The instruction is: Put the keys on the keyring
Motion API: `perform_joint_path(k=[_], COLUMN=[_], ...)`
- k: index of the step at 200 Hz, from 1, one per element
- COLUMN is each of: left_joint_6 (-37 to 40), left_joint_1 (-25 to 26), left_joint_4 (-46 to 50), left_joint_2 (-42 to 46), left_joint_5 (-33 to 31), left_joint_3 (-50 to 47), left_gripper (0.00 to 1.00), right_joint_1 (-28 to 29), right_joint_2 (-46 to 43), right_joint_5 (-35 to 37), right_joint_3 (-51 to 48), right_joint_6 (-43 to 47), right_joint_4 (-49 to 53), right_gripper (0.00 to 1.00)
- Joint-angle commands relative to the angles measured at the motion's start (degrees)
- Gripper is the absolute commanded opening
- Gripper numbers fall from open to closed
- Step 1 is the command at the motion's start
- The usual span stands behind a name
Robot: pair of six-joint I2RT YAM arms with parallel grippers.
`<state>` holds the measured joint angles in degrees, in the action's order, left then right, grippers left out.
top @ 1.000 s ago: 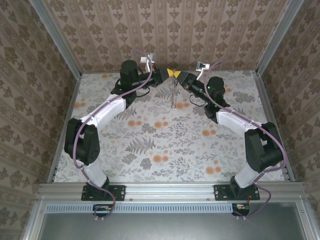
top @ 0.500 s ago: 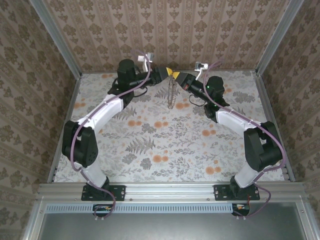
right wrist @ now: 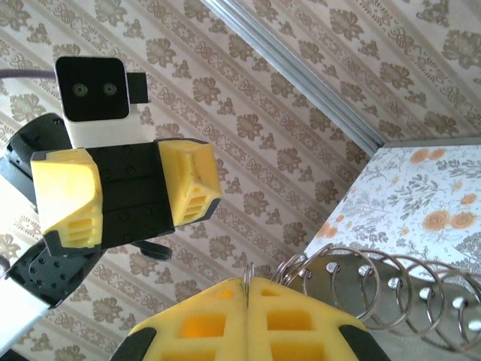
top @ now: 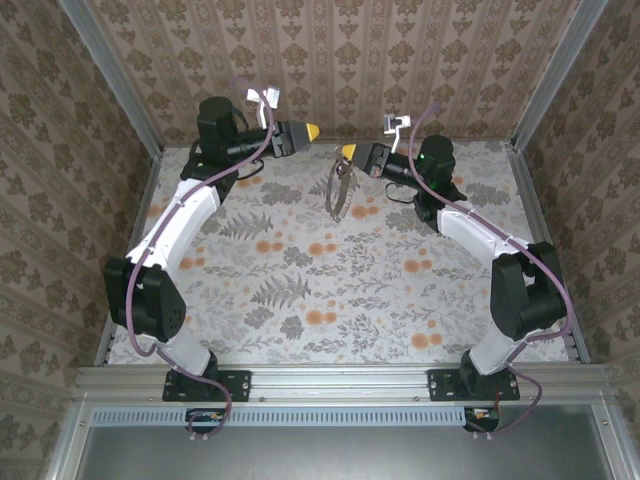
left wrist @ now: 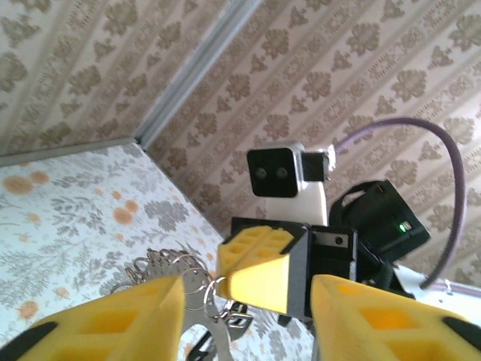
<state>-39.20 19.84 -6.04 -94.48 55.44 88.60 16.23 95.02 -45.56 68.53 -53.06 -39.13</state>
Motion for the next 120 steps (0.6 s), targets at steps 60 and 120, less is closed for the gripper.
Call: perform_joint_path(k=[60, 120], left_joint_6=[5.3, 5.9], left_joint_1=[1.7, 2.6], left_joint_4=[4.6, 5.7], left_joint_2=[-4.7, -7.0], left_joint_5=[7.7, 8.6], left_joint_3=[2.4, 4.0], left_gripper=[0.40, 0.36], right_joint_1=[-0.7, -0.7], right_joint_2=[2.3, 3.4], right_joint_5=[-4.4, -5.1], right_joint_3=[2.5, 3.1], right_joint_6=[-2.3, -4.4], right_joint_4=[-3.7, -6.0], right_gripper=[0.00, 0.00])
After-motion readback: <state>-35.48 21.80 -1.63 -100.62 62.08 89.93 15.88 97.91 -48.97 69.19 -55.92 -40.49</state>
